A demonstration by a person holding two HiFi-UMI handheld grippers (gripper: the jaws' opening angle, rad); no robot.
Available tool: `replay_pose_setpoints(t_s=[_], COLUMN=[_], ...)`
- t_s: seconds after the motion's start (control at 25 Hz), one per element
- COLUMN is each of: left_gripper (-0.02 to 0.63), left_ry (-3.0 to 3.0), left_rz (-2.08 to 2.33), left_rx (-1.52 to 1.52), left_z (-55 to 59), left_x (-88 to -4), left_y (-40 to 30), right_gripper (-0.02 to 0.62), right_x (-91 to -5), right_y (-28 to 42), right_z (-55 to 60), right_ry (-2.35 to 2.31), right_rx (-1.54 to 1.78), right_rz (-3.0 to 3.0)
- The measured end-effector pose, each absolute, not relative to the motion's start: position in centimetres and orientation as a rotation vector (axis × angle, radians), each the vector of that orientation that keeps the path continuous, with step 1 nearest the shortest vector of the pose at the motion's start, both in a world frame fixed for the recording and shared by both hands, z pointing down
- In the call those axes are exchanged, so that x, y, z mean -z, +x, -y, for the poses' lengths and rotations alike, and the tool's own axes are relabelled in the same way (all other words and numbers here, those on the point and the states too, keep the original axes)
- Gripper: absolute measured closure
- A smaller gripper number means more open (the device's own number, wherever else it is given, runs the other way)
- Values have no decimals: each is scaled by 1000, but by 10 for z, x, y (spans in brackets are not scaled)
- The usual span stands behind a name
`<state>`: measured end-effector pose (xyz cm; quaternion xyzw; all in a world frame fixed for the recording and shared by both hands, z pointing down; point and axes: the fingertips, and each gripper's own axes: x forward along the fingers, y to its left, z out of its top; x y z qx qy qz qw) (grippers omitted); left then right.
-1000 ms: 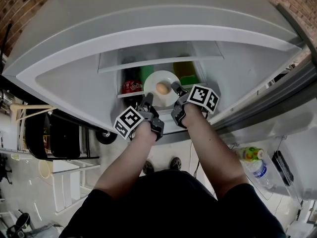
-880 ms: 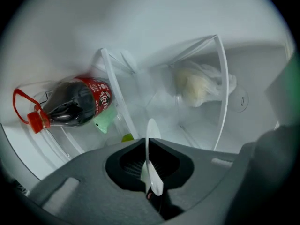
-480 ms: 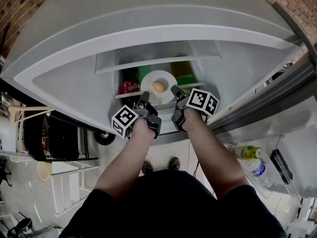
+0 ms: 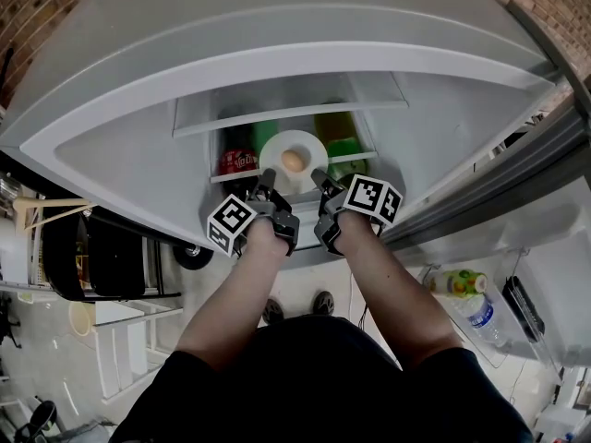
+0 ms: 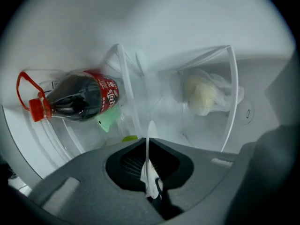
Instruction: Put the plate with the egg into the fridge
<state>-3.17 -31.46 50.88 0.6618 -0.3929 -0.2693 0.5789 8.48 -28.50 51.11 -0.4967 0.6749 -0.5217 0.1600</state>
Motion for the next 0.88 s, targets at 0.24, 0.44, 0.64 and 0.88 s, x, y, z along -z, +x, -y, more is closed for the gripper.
replay_pose_setpoints(t_s=[0.24, 0.44, 0.64, 0.88], left_gripper=[588, 555, 548, 568], left_ry=[1560, 1584, 1601, 1594], left_rz=[905, 886, 870, 838], left_rx=[625, 616, 607, 569], left_z=[313, 309, 301, 291], left_x=[-507, -504, -503, -508], left_y=[-30, -27, -25, -14], right_gripper=[555, 564, 568, 568], right_x=[-510, -509, -507, -504], right_y=[88, 91, 93, 93], right_z=[292, 298, 302, 306], right_ry=[-1396, -1371, -1358, -1364], right_rx=[1499, 1502, 1499, 1490], right_rz=[-1853, -1793, -1759, -1781])
